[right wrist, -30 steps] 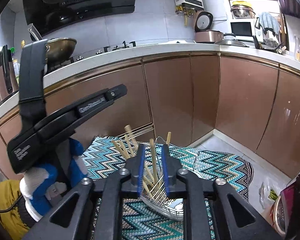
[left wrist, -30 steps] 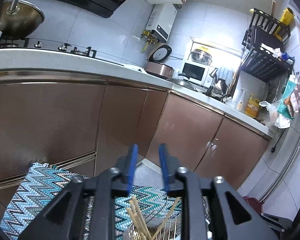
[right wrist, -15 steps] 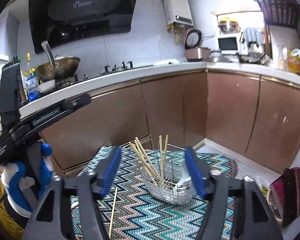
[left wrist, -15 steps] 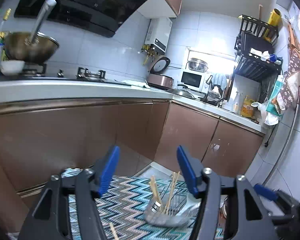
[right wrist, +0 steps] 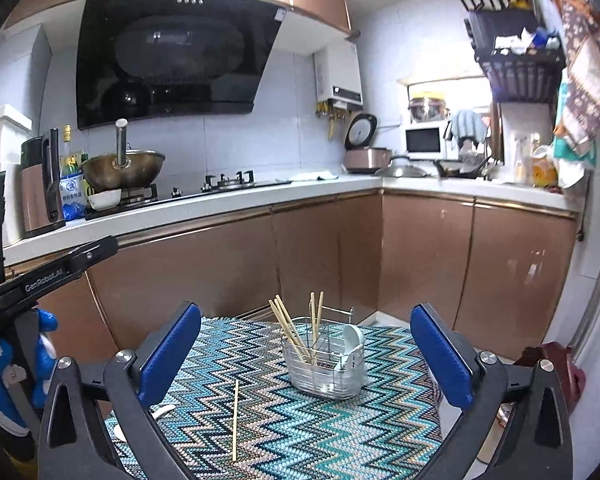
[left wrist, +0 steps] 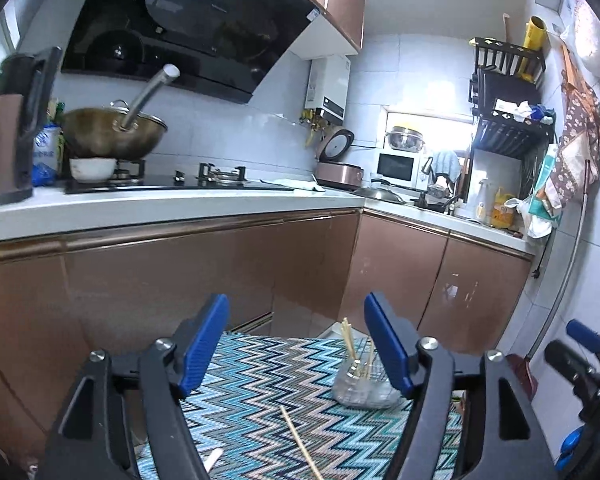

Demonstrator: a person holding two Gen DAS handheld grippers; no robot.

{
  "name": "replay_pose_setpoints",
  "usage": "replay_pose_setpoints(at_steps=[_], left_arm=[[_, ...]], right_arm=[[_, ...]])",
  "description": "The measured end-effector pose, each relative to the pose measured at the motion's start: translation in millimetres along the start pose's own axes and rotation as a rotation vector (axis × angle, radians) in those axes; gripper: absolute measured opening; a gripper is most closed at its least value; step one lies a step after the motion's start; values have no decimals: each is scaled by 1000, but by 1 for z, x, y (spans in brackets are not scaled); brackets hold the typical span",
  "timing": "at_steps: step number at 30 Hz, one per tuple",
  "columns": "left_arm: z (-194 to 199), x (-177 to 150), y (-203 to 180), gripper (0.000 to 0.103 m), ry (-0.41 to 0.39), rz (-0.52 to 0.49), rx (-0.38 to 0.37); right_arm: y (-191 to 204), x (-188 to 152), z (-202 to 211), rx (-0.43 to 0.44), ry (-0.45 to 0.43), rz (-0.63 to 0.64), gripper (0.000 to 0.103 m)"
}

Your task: Organize utensils

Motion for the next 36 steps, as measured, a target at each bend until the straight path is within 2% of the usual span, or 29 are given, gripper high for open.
replay_pose_setpoints(at_steps=[13,23,36], left_arm=[[56,1,19,70,-44,-26,58],[68,-3,20,70,-44,-53,80],[71,-9,9,71,-42,-102,96]], right_arm=[[3,4,54,-73,-83,10,103],[-2,3,74,-108,-115,3,103],[-8,-4,75,-125,-113,-6,103]])
Point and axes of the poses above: each gripper's, at about its wrist camera, not at the fingertips, and z roughly against the way its jaws point, y to its left, x to its top, the point moved 4 cm from there along -z, roughly the way its jaws point, and after that the axes turned 6 degrees about -y, right-handed, at the moved point
